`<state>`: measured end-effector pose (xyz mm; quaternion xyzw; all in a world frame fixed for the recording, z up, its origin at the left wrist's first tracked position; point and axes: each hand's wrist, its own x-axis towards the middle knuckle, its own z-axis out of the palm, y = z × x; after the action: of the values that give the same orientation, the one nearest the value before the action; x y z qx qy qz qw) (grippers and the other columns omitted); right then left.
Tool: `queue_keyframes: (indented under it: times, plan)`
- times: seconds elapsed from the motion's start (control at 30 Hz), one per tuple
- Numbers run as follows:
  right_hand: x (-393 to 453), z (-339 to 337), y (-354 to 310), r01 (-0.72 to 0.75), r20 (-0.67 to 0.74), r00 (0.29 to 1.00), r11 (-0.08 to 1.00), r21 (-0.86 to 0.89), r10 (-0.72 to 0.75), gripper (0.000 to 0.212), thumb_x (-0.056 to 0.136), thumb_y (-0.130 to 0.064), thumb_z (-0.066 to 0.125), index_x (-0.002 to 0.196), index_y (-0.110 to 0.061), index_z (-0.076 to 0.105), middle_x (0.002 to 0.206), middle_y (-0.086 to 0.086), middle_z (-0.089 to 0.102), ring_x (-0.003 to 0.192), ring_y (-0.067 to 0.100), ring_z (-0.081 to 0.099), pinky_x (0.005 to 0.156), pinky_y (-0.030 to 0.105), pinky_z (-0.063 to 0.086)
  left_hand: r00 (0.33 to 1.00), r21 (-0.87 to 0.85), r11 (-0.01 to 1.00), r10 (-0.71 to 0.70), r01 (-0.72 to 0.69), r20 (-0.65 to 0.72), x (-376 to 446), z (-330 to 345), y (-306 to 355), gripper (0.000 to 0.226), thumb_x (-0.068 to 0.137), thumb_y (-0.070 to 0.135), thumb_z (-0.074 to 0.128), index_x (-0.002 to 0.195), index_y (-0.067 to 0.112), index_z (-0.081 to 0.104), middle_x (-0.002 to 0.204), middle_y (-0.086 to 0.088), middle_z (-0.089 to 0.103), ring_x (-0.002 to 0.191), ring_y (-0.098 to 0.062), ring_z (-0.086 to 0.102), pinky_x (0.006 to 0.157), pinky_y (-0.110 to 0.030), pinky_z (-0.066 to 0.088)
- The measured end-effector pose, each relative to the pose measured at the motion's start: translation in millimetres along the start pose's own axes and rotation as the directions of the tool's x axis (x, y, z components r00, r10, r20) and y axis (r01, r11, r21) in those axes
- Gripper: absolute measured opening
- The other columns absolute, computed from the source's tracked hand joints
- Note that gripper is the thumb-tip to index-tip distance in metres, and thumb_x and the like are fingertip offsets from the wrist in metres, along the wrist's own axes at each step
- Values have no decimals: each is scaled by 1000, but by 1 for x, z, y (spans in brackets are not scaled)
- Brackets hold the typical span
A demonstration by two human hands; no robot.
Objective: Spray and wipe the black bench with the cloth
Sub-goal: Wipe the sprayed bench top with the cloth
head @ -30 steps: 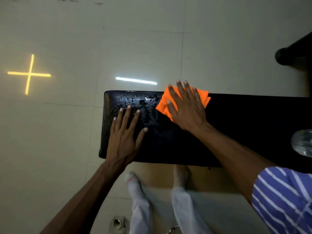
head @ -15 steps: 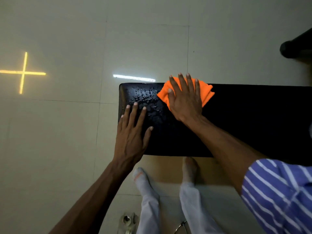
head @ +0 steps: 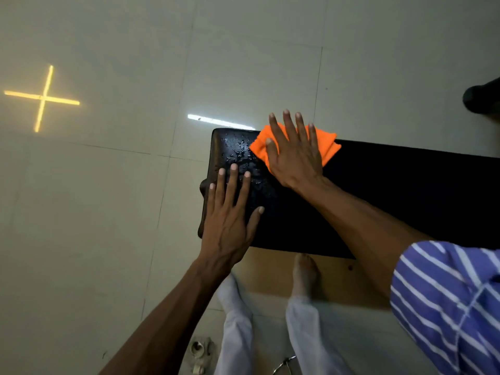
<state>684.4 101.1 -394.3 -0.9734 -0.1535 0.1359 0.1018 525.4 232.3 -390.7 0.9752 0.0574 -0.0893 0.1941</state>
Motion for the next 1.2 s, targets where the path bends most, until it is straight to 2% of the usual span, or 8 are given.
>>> queue_keyframes:
  times: [0.07,0.23,0.4,0.6,0.77,0.87,0.97,1.2]
  plan:
    - [0,3,-17,32,-1,999,999,1,-32,60,113,-43,28,170,-27,17,179,8,12,166,30,6,135,50,2,1000,-6,1000,-11,11,-15,-1,2,1,71,106,49,40,165,17,17,174,-9,3,162,-30,-3,131,-50,8]
    - [-18,-2,11,366,90,929,926,-90,-358,61,113,-46,26,170,-27,13,180,6,5,167,27,2,135,51,5,999,-45,999,-32,30,-41,-17,1,3,69,106,45,46,163,15,24,173,-10,11,162,-29,5,130,-51,16]
    - [1,2,-17,103,46,994,995,11,-103,61,114,-43,28,170,-27,12,180,7,4,167,28,0,135,50,-1,997,-96,995,-39,33,-62,-31,1,-6,65,105,42,49,160,10,33,171,-10,21,161,-27,13,127,-51,25]
    - [-39,-14,-1,293,137,940,946,138,-312,68,114,-46,31,170,-19,4,179,6,-6,166,25,-9,135,46,-4,980,-199,978,-103,68,-171,-14,-20,-4,57,105,30,53,155,5,41,166,-14,33,157,-31,25,124,-50,31]
    - [-44,-41,41,137,59,986,963,230,-154,56,113,-20,43,165,-5,28,177,15,16,166,30,7,136,46,4,967,-108,984,115,-142,-226,45,-31,34,53,105,25,54,151,0,46,161,-23,40,153,-40,33,125,-51,29]
    - [-43,-47,68,34,47,998,964,264,-48,50,112,-13,41,161,-2,36,175,17,22,166,32,9,136,47,6,968,14,972,235,-235,-85,87,-16,65,58,107,35,42,158,9,36,167,-18,31,157,-37,22,129,-50,17]
    - [-46,-41,82,14,34,999,958,286,-25,49,113,-13,40,161,-2,37,174,17,24,166,31,9,136,48,8,980,163,967,193,-198,48,102,9,69,64,109,47,24,165,17,14,174,-11,8,161,-31,1,130,-51,5]
    - [-49,-28,72,139,29,988,961,238,-150,53,111,-15,45,162,-6,37,174,14,28,165,31,16,135,54,10,988,208,978,41,-10,-148,46,24,30,63,109,47,28,165,21,15,174,-6,10,162,-26,7,128,-52,18]
